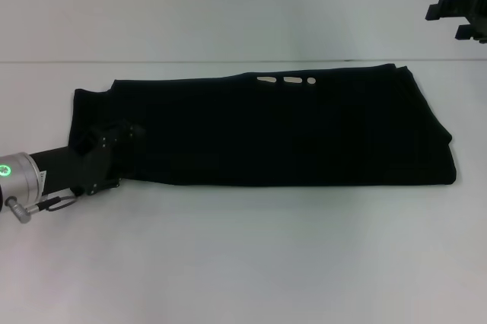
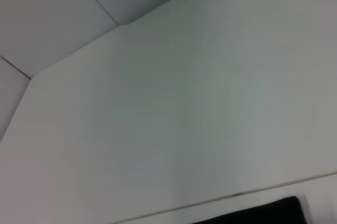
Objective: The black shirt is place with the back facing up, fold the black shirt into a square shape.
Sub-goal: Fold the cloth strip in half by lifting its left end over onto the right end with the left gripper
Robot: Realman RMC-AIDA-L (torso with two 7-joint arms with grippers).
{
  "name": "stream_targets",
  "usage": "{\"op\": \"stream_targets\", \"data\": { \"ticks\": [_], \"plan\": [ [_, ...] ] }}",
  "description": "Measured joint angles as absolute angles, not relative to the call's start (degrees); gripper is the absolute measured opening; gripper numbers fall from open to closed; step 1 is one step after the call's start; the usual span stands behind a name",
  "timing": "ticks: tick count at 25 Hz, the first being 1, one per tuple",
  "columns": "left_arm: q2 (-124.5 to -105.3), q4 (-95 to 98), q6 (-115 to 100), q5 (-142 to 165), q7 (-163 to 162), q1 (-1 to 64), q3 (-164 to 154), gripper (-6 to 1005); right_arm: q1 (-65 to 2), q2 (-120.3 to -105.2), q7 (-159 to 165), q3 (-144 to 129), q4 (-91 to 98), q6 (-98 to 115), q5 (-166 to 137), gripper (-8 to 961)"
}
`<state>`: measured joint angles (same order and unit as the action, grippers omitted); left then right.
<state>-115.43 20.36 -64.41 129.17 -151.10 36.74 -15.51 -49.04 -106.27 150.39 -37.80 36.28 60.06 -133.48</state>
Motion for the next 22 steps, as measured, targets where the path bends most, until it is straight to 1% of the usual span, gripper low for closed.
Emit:
{"op": "stream_targets", "data": {
  "ticks": [1, 7, 17, 22],
  "plan": [
    [-115.39, 20.45, -64.36, 129.18, -151.36, 36.74, -15.73, 781, -48.99, -106.26, 150.31, -37.80, 36.30, 60.25, -133.26, 800],
    [-115.44, 21.16, -65.01, 128.54, -149.98, 35.59, -15.61, 648, -48.15, -106.04, 148.81, -37.75, 36.93, 61.75, -130.81, 798],
    [-115.08, 21.16, -66.25, 128.75, -146.81, 36.40, -16.38, 444, -43.97, -105.46, 140.07, -36.22, 37.01, 67.04, -116.54, 795],
    [-115.02, 21.23, -66.91, 128.74, -145.50, 36.41, -16.35, 239, -43.14, -105.18, 139.29, -36.15, 37.02, 67.96, -115.74, 794]
  ]
}}
